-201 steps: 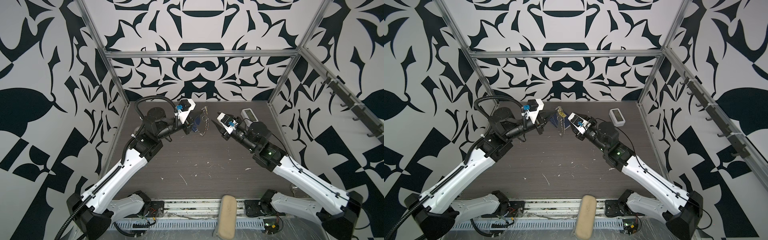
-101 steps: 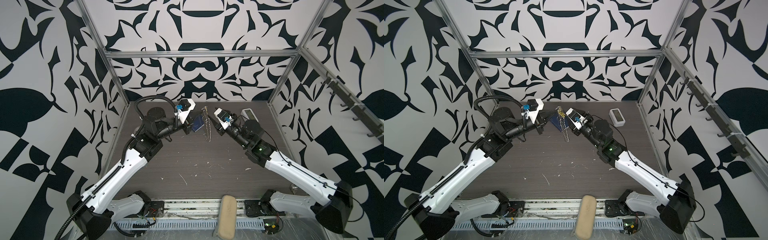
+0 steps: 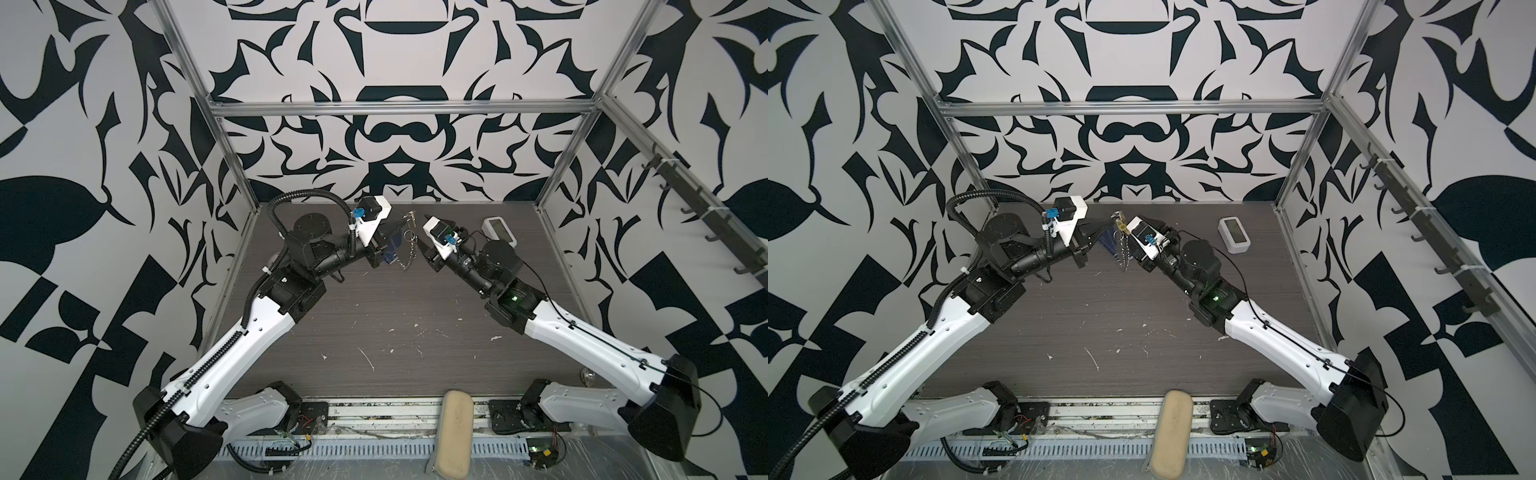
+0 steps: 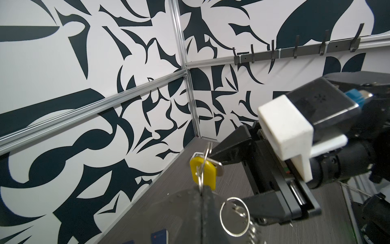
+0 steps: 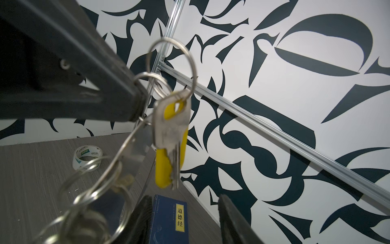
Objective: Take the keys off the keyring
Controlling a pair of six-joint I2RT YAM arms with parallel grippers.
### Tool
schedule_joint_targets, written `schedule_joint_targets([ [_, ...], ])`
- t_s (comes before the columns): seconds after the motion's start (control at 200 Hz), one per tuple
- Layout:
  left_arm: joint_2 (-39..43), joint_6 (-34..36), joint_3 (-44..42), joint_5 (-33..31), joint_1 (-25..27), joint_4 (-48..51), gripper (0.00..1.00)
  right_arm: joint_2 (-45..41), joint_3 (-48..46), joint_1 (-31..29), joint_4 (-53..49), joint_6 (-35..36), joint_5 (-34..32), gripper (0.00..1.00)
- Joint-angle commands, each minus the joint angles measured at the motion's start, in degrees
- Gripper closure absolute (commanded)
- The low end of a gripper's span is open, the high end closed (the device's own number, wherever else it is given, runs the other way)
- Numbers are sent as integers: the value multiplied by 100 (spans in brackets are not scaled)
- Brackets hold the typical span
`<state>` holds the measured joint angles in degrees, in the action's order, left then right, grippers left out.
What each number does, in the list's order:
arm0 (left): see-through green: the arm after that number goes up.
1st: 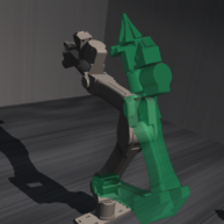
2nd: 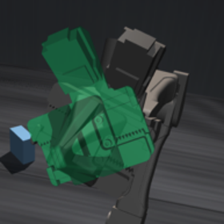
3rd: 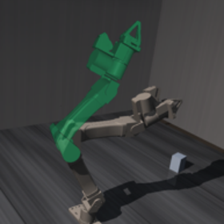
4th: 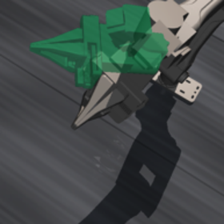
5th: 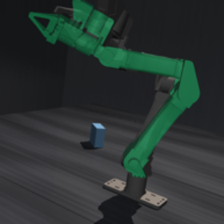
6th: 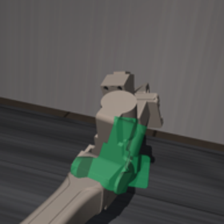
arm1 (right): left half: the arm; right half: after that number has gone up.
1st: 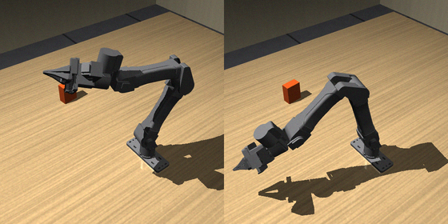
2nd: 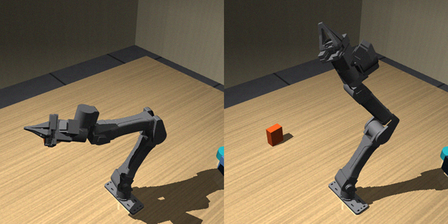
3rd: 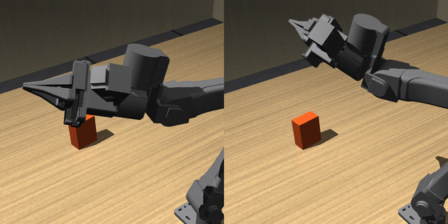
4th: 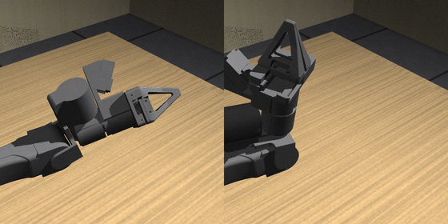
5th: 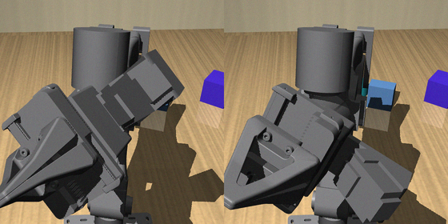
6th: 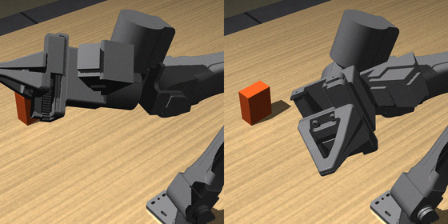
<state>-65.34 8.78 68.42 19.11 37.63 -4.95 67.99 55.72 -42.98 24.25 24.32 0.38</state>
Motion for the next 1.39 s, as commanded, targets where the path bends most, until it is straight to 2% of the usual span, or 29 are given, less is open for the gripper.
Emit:
schedule_joint_targets([
  [0.0,-23,-65,213,9,29,-270,100,12,347,-61,405,-54,-55,46],
  [0.165,14,-60,158,-12,36,-270,100,32,413,-79,477,20,-289,46],
  [0.425,52,-58,132,-35,34,-269,100,57,501,-96,548,87,-273,45],
  [0.755,46,-57,121,-39,34,-278,100,4,457,-115,985,159,-1043,45],
  [1.15,38,-124,101,-93,34,-294,100,92,805,-118,1029,425,-1006,45],
  [1.39,20,-145,99,-129,34,-321,100,83,1093,-114,763,534,-618,45],
])
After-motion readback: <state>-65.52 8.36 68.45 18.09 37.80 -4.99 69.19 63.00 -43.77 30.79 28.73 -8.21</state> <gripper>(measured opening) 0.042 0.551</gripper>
